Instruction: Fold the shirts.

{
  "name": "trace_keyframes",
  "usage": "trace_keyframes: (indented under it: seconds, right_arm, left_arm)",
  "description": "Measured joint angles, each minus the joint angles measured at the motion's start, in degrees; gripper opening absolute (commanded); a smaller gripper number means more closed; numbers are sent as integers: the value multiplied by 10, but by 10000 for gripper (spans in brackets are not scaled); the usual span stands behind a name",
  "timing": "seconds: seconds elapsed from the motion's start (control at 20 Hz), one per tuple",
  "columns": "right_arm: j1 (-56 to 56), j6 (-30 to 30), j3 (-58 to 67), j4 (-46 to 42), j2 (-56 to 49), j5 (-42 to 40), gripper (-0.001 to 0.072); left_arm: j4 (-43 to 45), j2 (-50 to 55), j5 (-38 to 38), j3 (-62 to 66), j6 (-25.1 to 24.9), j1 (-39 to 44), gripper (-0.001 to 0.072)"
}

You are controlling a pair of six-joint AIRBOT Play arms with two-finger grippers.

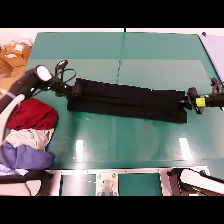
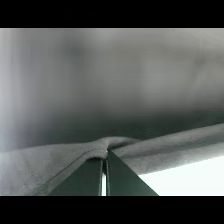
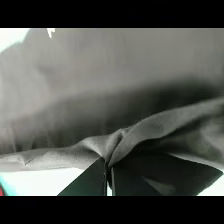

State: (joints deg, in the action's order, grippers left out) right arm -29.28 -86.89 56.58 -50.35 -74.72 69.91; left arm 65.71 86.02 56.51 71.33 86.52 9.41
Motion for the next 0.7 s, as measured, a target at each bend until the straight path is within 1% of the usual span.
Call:
trace_keyframes:
  seconds: [0.05,0.1,0.15,0.2,0.25,0.3,0.4,0.45,0.5,0.55,0.6,0.65,0.7]
  right_arm:
    - [7,0,21,5,-33,-13,13]
    - [14,2,43,9,-70,-28,78]
    - [18,3,64,12,-102,-41,258]
    - [22,4,86,16,-134,-54,482]
    - [24,8,108,21,-161,-64,525]
    - [25,16,132,26,-185,-71,526]
    - [20,39,181,33,-213,-68,526]
    - [13,55,205,32,-221,-59,526]
    - [0,75,230,29,-227,-43,527]
    - [-15,97,250,23,-232,-22,556]
    - [-31,118,264,16,-235,-4,557]
    - [-50,141,271,9,-238,13,557]
    - [-68,162,271,3,-240,27,557]
  left_arm:
    - [-1,32,-4,33,0,0,29]
    - [-2,60,-9,60,0,0,31]
    - [-2,85,-17,86,0,0,302]
    - [-5,105,-35,109,0,0,720]
    - [-9,120,-53,125,0,0,620]
    - [-14,130,-71,138,0,0,596]
    - [-23,144,-113,166,0,-3,595]
    - [-23,148,-119,180,0,-7,595]
    - [-24,151,-118,196,2,-13,595]
    - [-26,152,-111,210,2,-20,595]
    - [-27,154,-96,223,4,-28,594]
    - [-27,156,-77,235,10,-38,518]
    - [-28,156,-56,243,18,-47,182]
